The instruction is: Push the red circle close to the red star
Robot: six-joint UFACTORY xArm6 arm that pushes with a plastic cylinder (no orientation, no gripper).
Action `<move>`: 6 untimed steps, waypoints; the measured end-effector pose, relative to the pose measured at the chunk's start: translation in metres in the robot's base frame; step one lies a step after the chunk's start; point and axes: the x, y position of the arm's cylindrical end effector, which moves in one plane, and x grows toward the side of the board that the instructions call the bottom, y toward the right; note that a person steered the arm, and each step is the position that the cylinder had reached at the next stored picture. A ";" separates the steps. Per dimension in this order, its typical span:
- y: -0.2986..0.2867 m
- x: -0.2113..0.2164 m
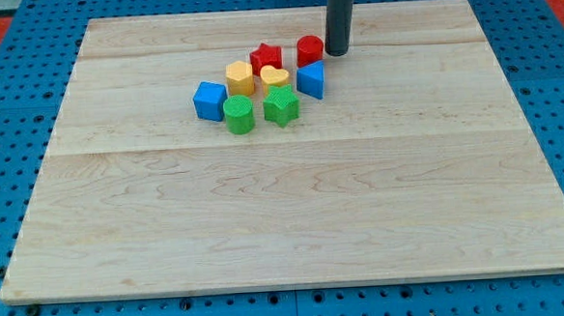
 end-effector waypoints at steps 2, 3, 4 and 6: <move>-0.017 0.003; -0.023 0.027; -0.023 0.046; -0.021 0.047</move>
